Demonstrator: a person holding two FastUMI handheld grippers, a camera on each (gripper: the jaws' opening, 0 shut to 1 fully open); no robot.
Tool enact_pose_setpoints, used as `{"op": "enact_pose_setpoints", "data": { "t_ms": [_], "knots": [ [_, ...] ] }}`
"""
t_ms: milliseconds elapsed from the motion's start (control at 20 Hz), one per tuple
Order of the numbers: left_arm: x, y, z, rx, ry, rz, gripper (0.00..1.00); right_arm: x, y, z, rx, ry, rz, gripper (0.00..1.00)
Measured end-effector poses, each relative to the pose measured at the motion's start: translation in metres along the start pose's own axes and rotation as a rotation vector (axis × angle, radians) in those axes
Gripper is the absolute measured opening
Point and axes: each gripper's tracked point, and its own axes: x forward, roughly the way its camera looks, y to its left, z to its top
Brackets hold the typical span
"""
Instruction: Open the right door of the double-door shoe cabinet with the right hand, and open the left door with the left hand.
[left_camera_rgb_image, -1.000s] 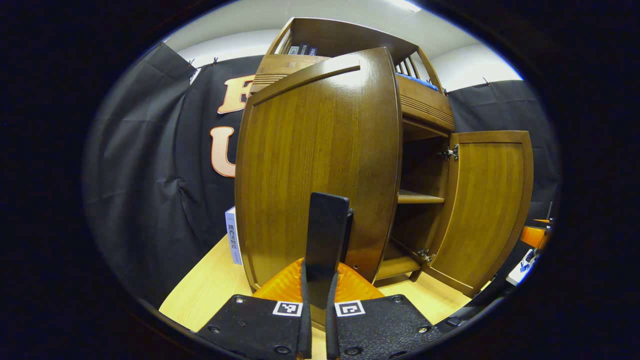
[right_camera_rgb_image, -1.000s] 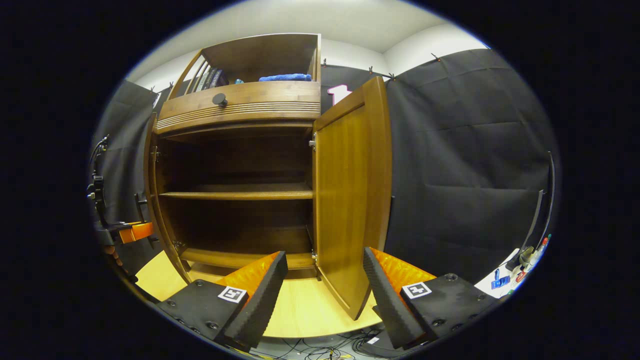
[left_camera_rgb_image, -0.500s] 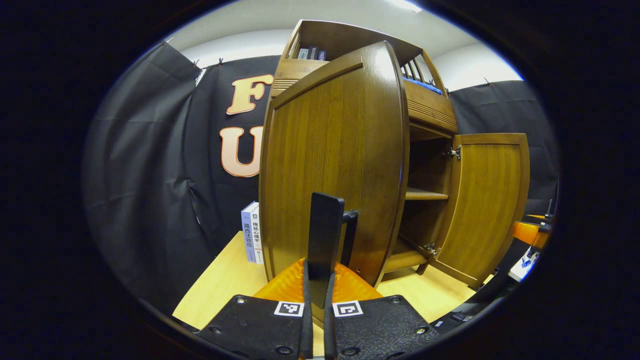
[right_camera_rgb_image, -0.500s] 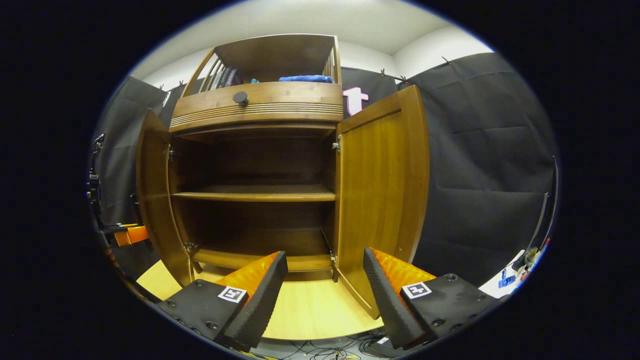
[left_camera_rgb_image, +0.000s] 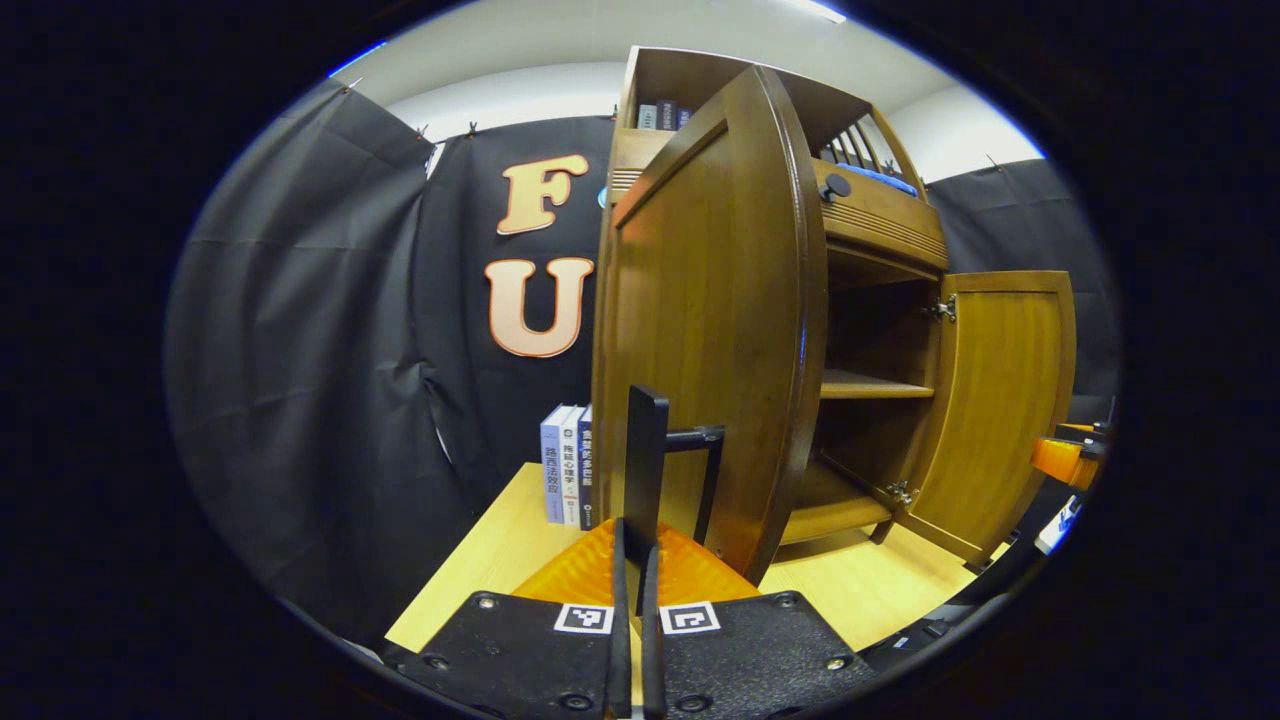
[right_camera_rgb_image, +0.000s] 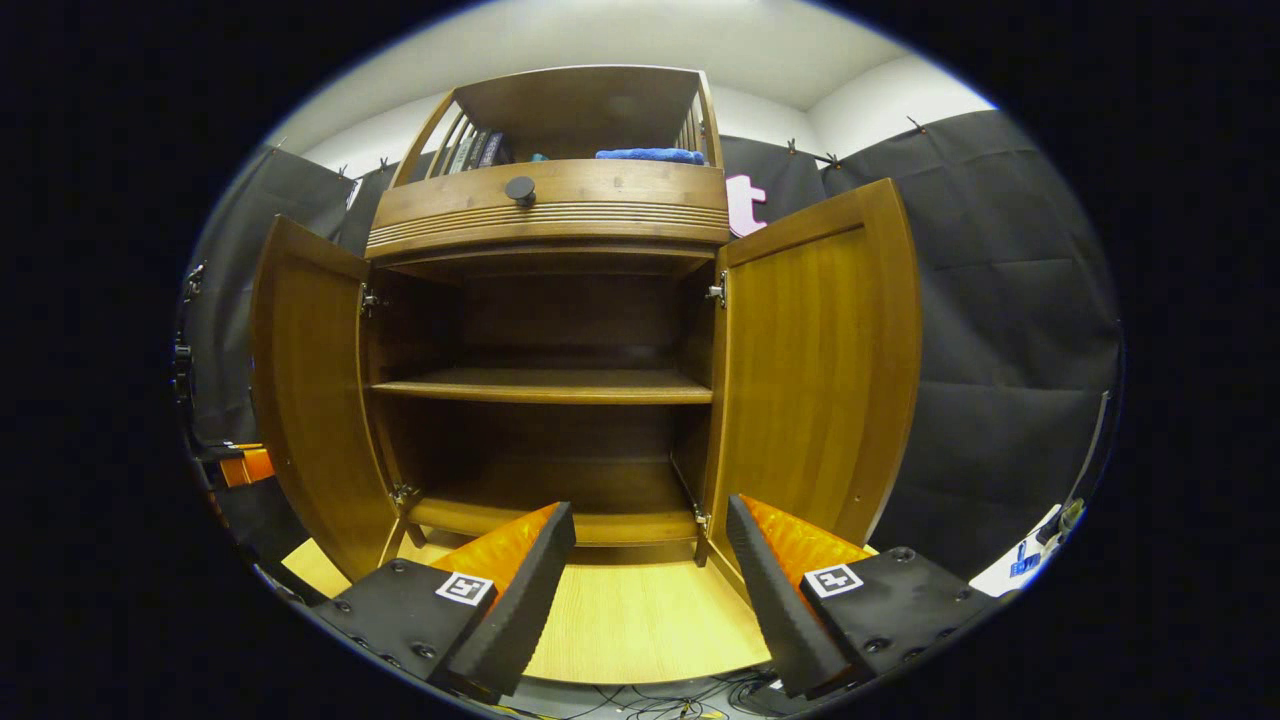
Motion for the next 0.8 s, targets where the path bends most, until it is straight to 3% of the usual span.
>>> {"op": "enact_pose_setpoints", "data": {
  "t_ms": [50,400,650,800],
  "knots": [
    [0.000,0.008,-0.001,-0.002,0.002,0.018,0.02,0.000,0.002,0.000,-0.001,0.000,0.004,0.92],
    [-0.023,0.050,0.002,-0.028,-0.006,0.086,0.03,0.004,0.016,-0.001,0.004,0.009,0.036,0.92],
    [-0.041,0.091,-0.002,-0.042,0.009,0.184,0.02,0.004,0.027,0.000,-0.004,0.004,0.060,0.91],
    [-0.057,0.094,0.001,-0.074,0.008,0.194,0.00,0.004,0.028,0.001,-0.004,0.004,0.064,0.91]
  ]
}}
